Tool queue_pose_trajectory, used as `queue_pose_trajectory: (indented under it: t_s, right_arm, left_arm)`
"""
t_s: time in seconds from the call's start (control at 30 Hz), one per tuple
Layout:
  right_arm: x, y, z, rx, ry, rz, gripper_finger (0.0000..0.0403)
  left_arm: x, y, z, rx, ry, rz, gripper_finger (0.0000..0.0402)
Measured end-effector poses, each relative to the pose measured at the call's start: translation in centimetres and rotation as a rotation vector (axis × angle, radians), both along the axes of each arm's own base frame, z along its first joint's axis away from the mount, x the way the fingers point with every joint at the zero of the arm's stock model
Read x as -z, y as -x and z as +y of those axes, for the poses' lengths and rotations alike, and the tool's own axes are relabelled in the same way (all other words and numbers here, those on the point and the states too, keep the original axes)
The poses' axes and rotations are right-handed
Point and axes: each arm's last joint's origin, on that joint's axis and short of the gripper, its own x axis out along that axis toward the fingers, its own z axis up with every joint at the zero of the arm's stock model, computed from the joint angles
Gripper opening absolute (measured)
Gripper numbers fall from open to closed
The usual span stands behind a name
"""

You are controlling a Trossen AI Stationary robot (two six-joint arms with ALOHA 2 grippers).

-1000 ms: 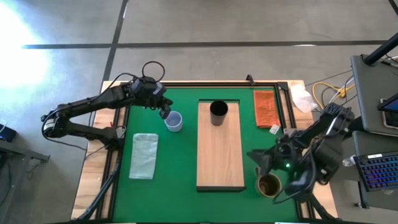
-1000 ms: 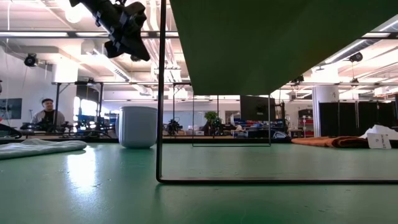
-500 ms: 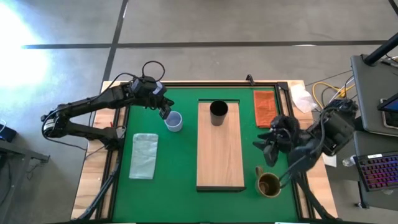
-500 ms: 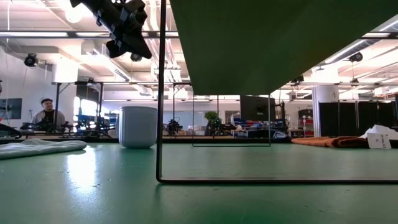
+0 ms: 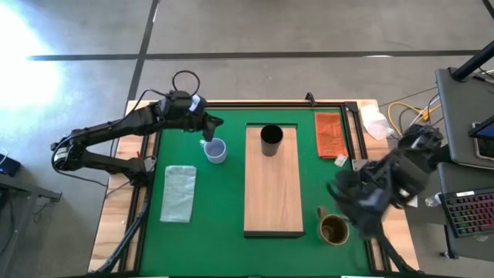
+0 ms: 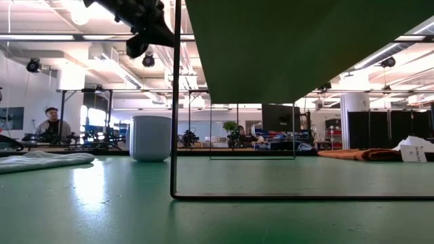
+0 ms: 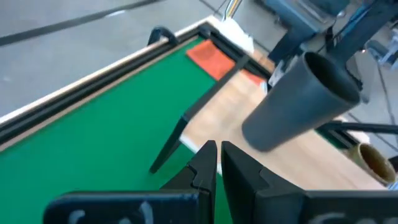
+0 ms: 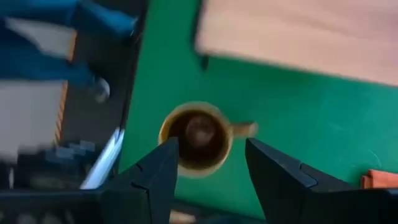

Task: Stack small to large cups/mugs on shelf
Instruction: Put the green cup on the shelf aligned with the black cup

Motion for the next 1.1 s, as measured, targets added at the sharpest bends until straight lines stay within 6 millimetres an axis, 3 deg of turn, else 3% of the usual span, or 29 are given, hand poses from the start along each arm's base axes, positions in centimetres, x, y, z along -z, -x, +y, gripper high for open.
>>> queue_pose_trajectory:
  t_s: [0.17, 0.33, 0.6, 0.8, 1.1]
  right_arm:
    - [2.5, 4.2, 2.1, -0.137, 0.071, 0.050, 0.0182]
    - [5.5, 6.5, 4.4, -0.203, 0.155, 0.117, 0.0182]
    - [8.9, 5.9, 7.4, -0.314, 0.205, 0.072, 0.0182]
    - [11.5, 5.4, 8.2, -0.284, 0.200, 0.060, 0.0183]
    - [13.7, 4.2, 8.4, -0.151, 0.127, 0.051, 0.0180]
  left_arm:
    - [-0.2, -0.1, -0.2, 0.013, 0.000, -0.018, 0.0008]
    - [-0.2, -0.2, -0.4, 0.029, 0.003, -0.020, 0.0008]
    - [-0.2, -0.2, -0.4, 0.032, -0.004, -0.022, 0.0008]
    - [-0.2, -0.2, -0.4, 0.031, -0.004, -0.022, 0.0008]
    - [-0.2, -0.2, -0.4, 0.031, -0.003, -0.022, 0.0008]
